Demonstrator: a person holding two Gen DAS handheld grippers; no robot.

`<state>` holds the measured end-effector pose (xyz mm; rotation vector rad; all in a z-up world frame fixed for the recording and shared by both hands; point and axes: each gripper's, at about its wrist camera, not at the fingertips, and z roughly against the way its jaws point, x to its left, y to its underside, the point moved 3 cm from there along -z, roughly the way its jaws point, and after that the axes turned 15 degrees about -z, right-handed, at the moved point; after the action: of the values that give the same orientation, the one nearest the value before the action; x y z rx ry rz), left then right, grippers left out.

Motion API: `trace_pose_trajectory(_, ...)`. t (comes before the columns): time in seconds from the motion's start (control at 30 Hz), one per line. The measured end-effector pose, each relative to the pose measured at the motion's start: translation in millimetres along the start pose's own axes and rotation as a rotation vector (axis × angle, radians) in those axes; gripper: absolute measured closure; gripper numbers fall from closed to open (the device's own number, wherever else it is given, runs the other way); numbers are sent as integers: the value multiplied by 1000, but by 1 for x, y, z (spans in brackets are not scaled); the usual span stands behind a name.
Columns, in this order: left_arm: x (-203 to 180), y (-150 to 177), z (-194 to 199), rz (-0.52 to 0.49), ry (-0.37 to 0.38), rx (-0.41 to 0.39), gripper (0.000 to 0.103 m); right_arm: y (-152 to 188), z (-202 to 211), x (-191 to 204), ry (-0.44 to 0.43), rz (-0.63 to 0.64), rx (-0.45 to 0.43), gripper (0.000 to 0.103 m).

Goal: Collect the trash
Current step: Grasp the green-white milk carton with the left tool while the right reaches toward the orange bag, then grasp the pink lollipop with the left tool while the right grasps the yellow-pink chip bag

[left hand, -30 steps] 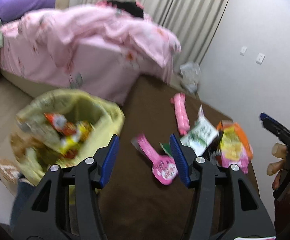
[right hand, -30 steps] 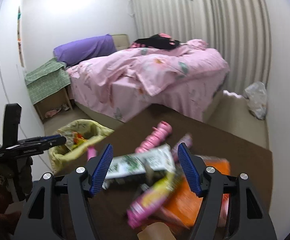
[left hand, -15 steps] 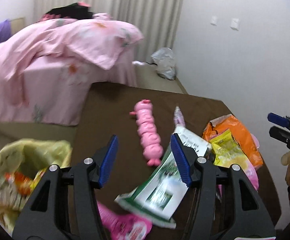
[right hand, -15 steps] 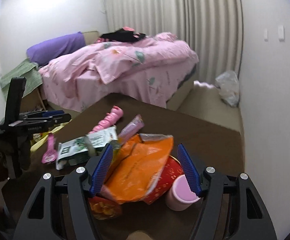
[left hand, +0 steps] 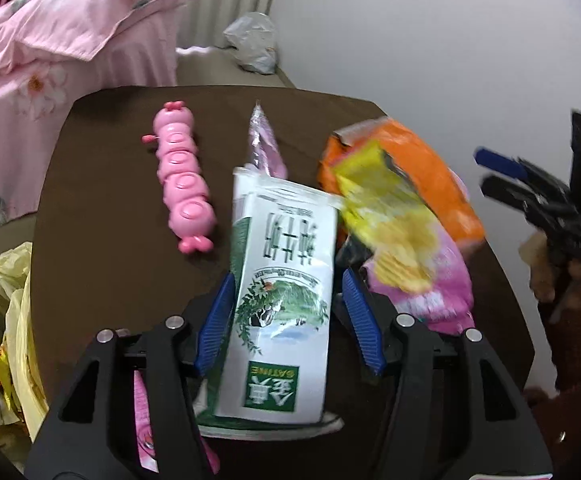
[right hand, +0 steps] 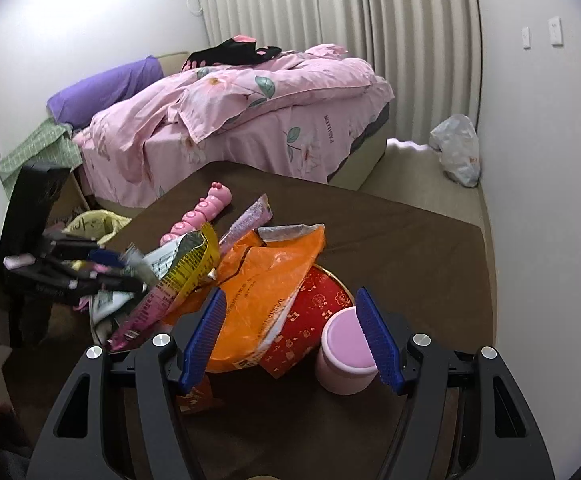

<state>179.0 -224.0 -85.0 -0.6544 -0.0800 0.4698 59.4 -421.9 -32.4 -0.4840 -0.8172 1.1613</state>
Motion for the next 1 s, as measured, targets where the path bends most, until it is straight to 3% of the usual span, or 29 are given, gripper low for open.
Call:
trace_pose_trajectory(0.2, -11, 16, 9, 47, -27, 8, 49, 2, 0, 34, -5, 47, -24, 39)
trace_pose_trajectory(0.3, -13, 26, 18, 76, -68, -16, 49, 1, -17, 56, -83, 70, 43, 41)
trace_pose_trajectory(0.33, -11, 29, 23, 84, -87, -26, 49, -1, -27, 62, -102, 70, 85, 50)
trace_pose_trajectory(0.47, -3, 40, 45, 114, -150, -49, 49, -14, -75, 67, -66, 35, 225, 61)
trace_pose_trajectory(0.5, 1, 42, 52, 119, -174, -59, 49, -15, -83, 66, -60, 18, 251, 68)
trace_pose_trajectory(0.53, 5, 45, 59, 128, -197, -67, 49, -16, -89, 65, -72, 5, 284, 84)
trace_pose_trajectory(0.6, 17, 55, 74, 175, -253, -84, 49, -15, -88, 68, -149, 8, 317, 90)
trace_pose_trajectory(0.63, 21, 60, 78, 198, -269, -87, 49, -13, -83, 70, -157, 22, 308, 96)
trace_pose_trajectory(0.73, 41, 81, 88, 320, -305, -96, 49, -9, -52, 75, -192, 60, 247, 98)
trace_pose_trajectory(0.83, 56, 98, 88, 422, -285, -94, 49, -6, -27, 75, -213, 52, 202, 98)
trace_pose_trajectory(0.9, 53, 101, 83, 420, -244, -97, 49, -2, -9, 74, -208, 60, 165, 98)
trace_pose_trajectory(1.0, 44, 86, 71, 292, -244, -69, 49, 5, 5, 70, -196, 58, 151, 98)
